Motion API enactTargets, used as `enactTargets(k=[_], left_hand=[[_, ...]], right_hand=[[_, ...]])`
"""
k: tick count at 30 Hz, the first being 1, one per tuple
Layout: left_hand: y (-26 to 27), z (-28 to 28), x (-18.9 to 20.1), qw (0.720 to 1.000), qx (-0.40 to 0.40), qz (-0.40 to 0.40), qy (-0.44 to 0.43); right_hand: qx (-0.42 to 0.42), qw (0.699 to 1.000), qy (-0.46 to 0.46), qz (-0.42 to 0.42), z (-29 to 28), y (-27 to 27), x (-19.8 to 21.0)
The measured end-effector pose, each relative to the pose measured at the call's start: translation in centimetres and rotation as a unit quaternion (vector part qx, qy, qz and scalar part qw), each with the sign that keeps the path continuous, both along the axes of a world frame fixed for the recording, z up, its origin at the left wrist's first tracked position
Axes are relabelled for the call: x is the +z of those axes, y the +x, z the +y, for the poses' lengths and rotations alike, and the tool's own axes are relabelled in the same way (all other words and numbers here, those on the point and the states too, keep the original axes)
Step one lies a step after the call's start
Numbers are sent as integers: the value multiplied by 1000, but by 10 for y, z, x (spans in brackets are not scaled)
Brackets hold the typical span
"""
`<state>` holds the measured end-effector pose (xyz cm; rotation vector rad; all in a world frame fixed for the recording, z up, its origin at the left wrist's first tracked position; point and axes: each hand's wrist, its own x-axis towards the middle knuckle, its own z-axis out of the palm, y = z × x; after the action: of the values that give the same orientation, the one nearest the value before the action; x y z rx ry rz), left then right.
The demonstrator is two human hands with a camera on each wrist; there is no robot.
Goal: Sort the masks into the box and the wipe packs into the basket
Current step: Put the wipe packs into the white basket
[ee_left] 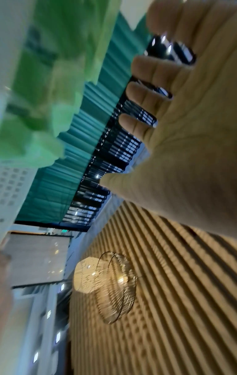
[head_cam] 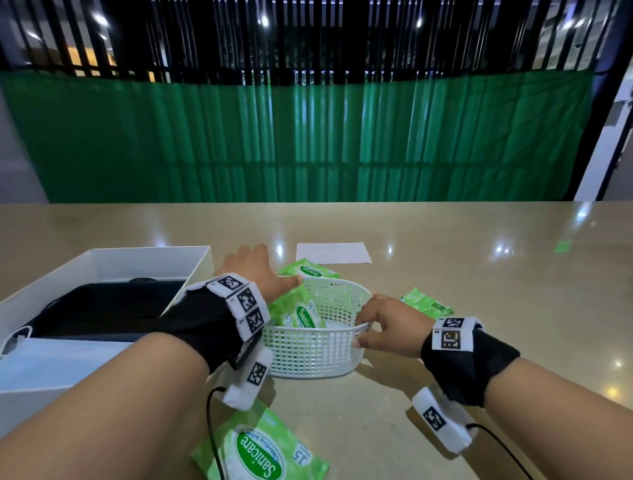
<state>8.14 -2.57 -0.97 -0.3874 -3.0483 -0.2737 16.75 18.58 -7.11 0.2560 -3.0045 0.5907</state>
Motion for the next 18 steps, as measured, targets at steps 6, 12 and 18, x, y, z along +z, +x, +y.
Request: enactTargets(k=[6, 12, 18], left_hand=[[-13, -25, -1, 987, 65, -126, 79], [-10, -28, 5, 983, 75, -141, 92], [0, -20, 12, 979, 76, -164, 92]], right_hand=[[-23, 996, 58, -66, -4, 1, 9], [-38, 983, 105, -146, -34, -2, 26], [-61, 975, 93, -195, -73, -19, 31]])
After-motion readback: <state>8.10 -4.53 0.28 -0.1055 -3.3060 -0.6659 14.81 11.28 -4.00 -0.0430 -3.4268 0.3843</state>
